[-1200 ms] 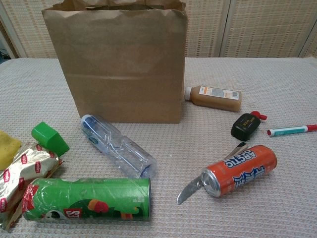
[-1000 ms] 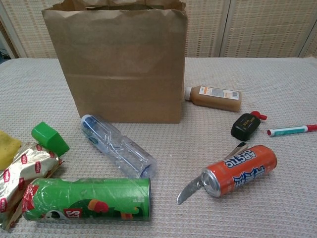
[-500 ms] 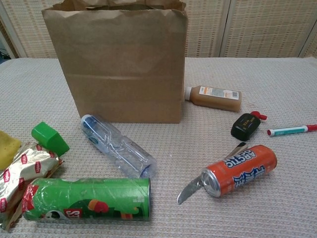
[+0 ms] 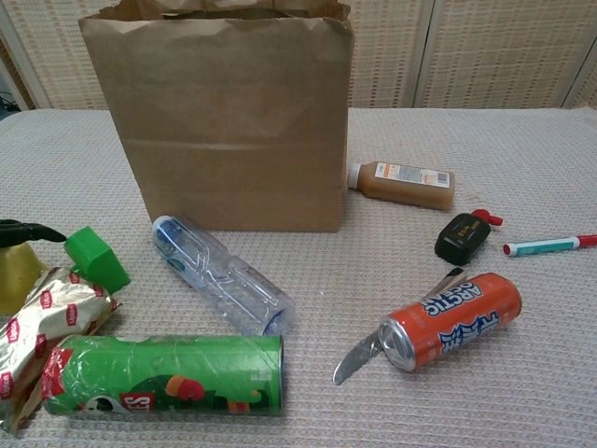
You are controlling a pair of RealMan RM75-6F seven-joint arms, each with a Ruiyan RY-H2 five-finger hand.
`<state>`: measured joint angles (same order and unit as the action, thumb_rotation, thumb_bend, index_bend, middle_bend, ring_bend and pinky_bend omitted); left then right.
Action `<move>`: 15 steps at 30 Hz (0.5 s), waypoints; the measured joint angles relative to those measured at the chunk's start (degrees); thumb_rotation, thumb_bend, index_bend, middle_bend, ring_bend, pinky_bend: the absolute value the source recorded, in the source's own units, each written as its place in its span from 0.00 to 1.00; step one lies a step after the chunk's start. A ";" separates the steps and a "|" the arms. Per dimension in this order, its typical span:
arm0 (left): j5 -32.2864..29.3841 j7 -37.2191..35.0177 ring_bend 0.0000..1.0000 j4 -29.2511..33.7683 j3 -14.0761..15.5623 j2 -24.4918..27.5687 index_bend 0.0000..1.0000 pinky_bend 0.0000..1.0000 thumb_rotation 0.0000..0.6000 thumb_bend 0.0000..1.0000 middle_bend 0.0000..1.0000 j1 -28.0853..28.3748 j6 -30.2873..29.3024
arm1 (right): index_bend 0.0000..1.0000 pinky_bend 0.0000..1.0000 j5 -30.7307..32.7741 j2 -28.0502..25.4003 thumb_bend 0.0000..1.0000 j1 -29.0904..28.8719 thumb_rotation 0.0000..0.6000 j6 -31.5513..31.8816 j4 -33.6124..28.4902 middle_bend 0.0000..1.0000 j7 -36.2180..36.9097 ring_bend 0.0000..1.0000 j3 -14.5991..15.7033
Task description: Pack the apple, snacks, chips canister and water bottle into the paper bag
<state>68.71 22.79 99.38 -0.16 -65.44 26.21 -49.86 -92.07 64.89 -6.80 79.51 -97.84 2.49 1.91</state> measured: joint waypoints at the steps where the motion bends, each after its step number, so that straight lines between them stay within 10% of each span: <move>1: -0.66 0.32 0.00 -0.36 0.00 -0.09 0.00 0.07 1.00 0.34 0.00 0.25 0.20 | 0.00 0.00 0.03 -0.08 0.00 -0.02 1.00 -0.09 -0.08 0.00 0.02 0.00 0.04; 6: -4.05 2.10 0.09 -2.24 0.01 -0.49 0.17 0.33 1.00 0.40 0.03 1.42 0.49 | 0.00 0.00 0.00 -0.33 0.00 -0.15 1.00 -0.51 -0.43 0.00 0.15 0.00 0.28; 15: -8.10 5.62 0.48 -4.99 1.16 -1.82 0.60 0.66 1.00 0.54 0.46 2.68 0.58 | 0.00 0.00 -0.32 -0.41 0.00 -0.15 1.00 -0.48 -0.49 0.00 0.67 0.00 0.52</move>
<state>60.61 28.41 94.40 1.00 -67.26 28.89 -49.28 -92.38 64.48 -6.96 79.03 -98.33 3.16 2.43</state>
